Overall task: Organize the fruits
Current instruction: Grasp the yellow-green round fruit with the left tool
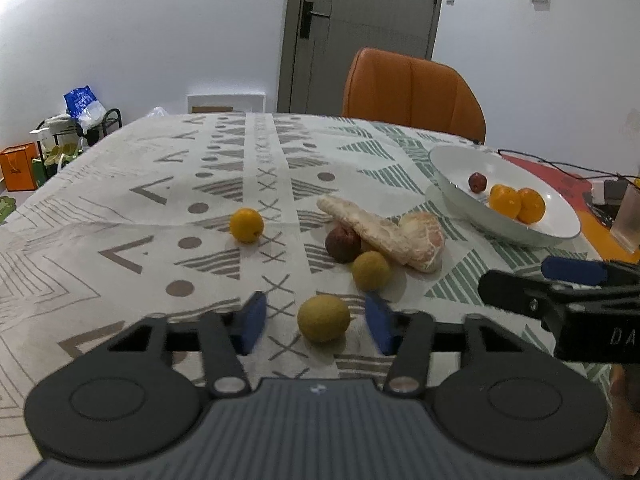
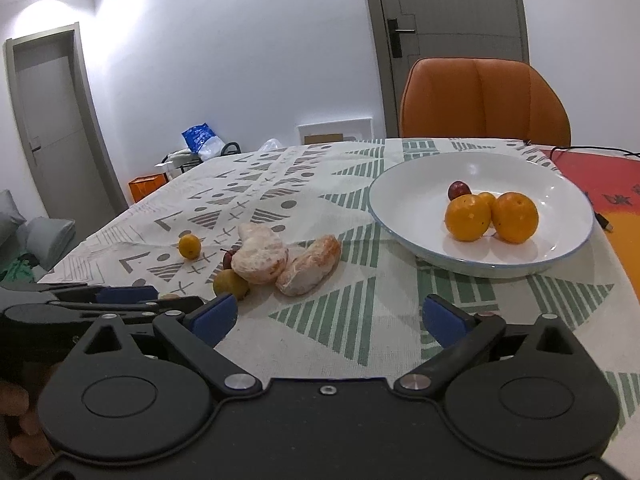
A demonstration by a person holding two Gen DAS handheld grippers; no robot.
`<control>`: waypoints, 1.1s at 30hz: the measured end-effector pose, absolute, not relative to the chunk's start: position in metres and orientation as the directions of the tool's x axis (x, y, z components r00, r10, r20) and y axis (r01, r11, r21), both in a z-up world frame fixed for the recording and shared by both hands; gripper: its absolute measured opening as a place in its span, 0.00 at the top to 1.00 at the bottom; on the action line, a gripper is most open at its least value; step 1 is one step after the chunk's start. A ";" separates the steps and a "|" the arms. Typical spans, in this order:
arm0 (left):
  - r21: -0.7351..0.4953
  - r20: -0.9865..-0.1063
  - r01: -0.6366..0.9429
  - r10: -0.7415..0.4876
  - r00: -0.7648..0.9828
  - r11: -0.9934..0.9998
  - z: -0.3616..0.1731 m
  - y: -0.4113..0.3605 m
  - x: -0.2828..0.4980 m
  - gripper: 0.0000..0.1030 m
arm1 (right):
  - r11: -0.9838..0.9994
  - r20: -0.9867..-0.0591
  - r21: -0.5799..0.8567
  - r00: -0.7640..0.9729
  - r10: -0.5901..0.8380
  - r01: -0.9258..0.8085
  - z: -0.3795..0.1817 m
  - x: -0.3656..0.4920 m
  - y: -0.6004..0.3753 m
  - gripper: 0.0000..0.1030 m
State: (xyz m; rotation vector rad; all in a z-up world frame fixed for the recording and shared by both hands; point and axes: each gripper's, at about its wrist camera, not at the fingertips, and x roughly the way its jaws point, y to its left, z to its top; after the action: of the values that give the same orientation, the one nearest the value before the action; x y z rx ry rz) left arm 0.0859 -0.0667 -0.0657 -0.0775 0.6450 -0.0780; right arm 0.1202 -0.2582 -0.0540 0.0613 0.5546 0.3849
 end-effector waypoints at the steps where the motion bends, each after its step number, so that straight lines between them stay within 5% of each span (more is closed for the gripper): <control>1: -0.084 -0.594 0.049 -0.089 0.799 0.995 -0.066 -0.068 0.086 0.68 | 0.926 -0.505 0.161 0.778 0.374 -0.341 -0.055 0.122 -0.258 0.03; 3: -0.081 -0.597 0.060 -0.096 0.796 0.995 -0.065 -0.070 0.088 0.74 | 0.925 -0.510 0.165 0.773 0.377 -0.343 -0.056 0.126 -0.258 0.04; 33: -0.067 -0.578 -0.024 -0.019 0.816 0.997 -0.051 -0.049 0.107 0.74 | 0.921 -0.592 0.145 0.714 0.374 -0.362 -0.063 0.174 -0.232 0.18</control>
State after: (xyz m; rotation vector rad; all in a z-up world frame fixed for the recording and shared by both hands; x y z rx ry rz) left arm 0.1075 -0.0487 -0.0508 -0.0722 0.6169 0.0027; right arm 0.1744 -0.2322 -0.0631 0.0185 0.6594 0.4079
